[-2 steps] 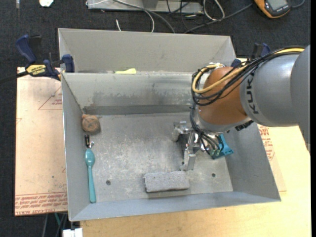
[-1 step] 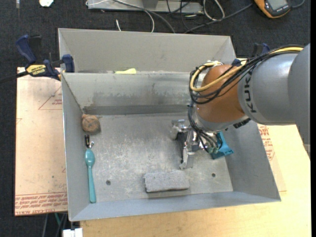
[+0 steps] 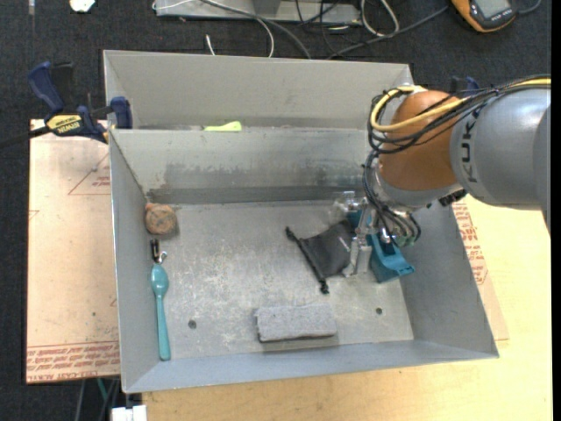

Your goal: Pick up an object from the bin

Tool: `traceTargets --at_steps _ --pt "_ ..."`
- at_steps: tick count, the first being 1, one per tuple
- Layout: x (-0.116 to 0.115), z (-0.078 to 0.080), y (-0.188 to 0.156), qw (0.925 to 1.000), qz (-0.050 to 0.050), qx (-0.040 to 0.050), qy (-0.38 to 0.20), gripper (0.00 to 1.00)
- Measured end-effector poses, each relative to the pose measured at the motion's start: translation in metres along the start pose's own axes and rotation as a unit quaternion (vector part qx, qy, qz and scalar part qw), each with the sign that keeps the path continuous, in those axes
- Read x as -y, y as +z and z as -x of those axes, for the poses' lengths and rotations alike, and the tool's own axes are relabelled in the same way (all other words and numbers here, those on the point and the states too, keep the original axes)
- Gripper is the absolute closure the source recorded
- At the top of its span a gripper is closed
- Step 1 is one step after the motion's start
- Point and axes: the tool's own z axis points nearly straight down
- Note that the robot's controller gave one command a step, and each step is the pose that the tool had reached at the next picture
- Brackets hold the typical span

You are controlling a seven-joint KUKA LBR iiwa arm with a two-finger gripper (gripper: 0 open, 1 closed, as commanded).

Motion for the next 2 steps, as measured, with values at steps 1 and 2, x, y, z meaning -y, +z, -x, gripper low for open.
traceTargets --at_steps 1,2 --pt "0.0194 -0.0048 -0.0018 0.9998 0.003 -0.001 -0.018 1.0" --pt "0.0196 -0.0048 -0.0018 0.9998 0.003 -0.001 -0.018 1.0"
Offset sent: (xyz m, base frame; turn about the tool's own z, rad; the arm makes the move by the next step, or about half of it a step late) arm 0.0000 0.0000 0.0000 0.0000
